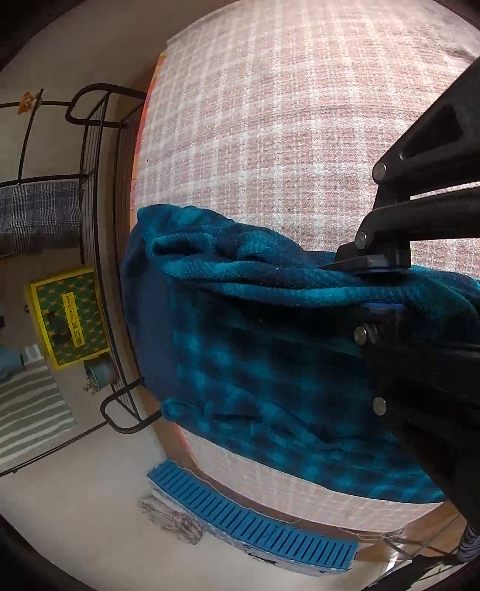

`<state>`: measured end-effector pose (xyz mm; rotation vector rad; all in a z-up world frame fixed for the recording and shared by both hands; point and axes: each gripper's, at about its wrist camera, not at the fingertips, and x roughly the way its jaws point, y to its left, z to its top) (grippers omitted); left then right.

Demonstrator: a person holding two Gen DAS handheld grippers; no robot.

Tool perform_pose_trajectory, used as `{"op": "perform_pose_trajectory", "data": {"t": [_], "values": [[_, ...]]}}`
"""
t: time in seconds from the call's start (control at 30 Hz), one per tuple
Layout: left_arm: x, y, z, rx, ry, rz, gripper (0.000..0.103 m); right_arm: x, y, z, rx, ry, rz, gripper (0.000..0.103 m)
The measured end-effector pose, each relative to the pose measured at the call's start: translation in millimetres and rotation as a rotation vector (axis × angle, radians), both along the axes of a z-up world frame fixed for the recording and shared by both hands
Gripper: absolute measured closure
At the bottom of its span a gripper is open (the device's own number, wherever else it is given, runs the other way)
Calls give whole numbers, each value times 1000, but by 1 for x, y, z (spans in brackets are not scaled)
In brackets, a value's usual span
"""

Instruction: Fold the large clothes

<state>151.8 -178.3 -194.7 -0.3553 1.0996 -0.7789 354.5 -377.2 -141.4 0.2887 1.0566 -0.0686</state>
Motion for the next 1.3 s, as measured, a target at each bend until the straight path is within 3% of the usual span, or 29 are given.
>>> {"op": "perform_pose_trajectory", "data": {"t": [0.33,0.63,0.87,0.97,1.0,1.03,1.17,1.3], "values": [[-3,45,-15,-45,51,83,93,33,106,1,-245,67,169,96],[-9,69,-24,4,51,138,93,60,169,-38,-381,143,273,96],[-15,57,-18,68,5,108,93,57,184,-66,-441,167,320,91],[-19,51,-10,88,-3,87,92,52,178,-58,-385,168,328,82],[-19,49,-7,85,-4,77,91,49,175,-52,-321,160,341,68],[-18,47,-5,86,-9,73,89,47,170,-44,-255,142,349,66],[-27,53,11,88,-43,49,85,21,145,-11,-50,65,367,68],[-35,70,28,89,-75,43,84,-7,115,17,52,-13,344,68]]}}
